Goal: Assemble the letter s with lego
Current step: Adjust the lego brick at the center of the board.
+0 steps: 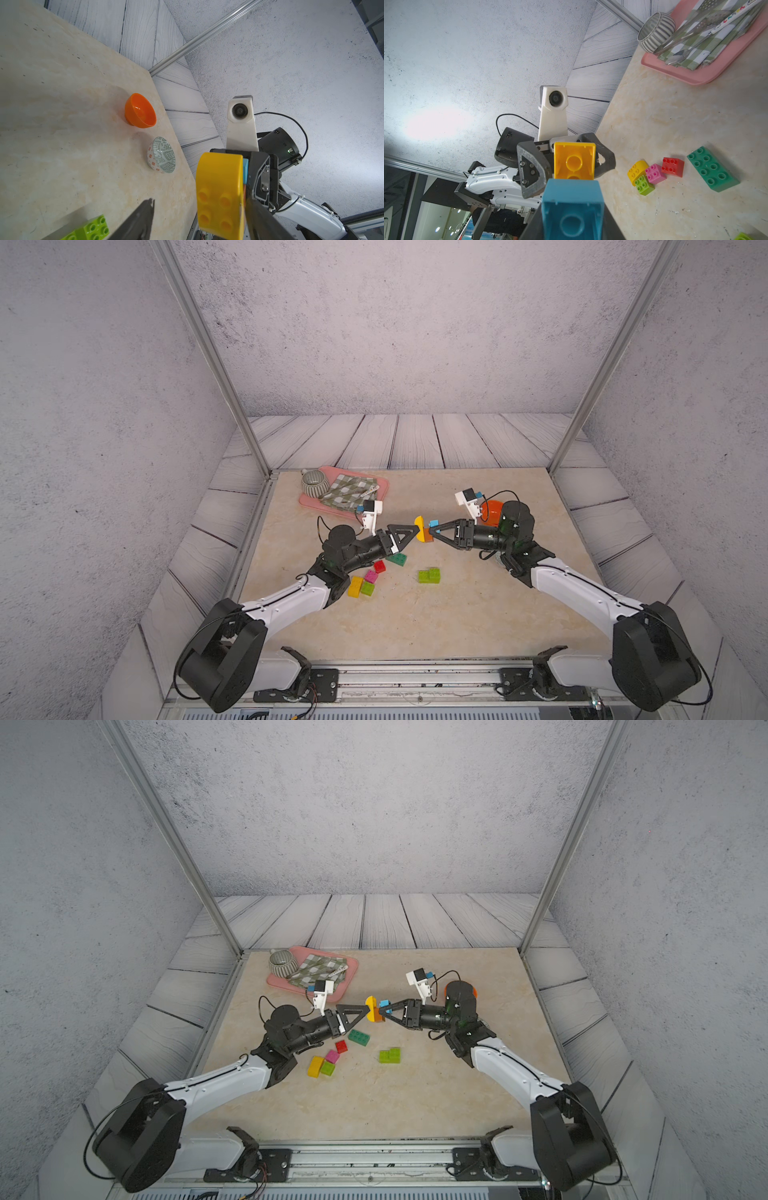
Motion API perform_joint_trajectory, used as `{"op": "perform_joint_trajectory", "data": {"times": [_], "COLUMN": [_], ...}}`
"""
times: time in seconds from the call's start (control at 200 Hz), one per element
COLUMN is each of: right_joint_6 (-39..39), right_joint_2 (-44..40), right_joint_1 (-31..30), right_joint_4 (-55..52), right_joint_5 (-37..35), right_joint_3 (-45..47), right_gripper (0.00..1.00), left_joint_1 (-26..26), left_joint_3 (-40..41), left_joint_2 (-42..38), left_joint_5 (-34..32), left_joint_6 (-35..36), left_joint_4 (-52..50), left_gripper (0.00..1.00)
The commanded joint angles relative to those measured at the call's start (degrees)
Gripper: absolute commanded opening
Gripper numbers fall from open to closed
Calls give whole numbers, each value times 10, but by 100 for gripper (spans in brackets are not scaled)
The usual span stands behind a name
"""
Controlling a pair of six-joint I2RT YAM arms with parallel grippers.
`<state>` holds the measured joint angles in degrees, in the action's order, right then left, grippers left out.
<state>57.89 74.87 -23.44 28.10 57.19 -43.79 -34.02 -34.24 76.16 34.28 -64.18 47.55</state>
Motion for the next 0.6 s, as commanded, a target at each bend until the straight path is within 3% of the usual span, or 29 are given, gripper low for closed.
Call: {"op": "perform_joint_trajectory", "data": {"times": [0.0,0.34,0.595], "right_joint_6": [33,97,109], "right_joint_2": [6,45,60], "right_joint_1": [2,1,1], "right_joint_4": [58,155,173], "right_joint_5": [24,31,32], "right_joint_3": [2,15,20], "right_gripper": [30,30,32], "left_joint_1": [-9,-21,-25], "left_joint_3": [-17,-30,-38], "left_joint_2": [18,42,54], "left_joint_5": [15,25,33], "left_joint_6": [-7,-27,-42], "left_joint_4": [35,86,109], "left_gripper": [73,62,46]}}
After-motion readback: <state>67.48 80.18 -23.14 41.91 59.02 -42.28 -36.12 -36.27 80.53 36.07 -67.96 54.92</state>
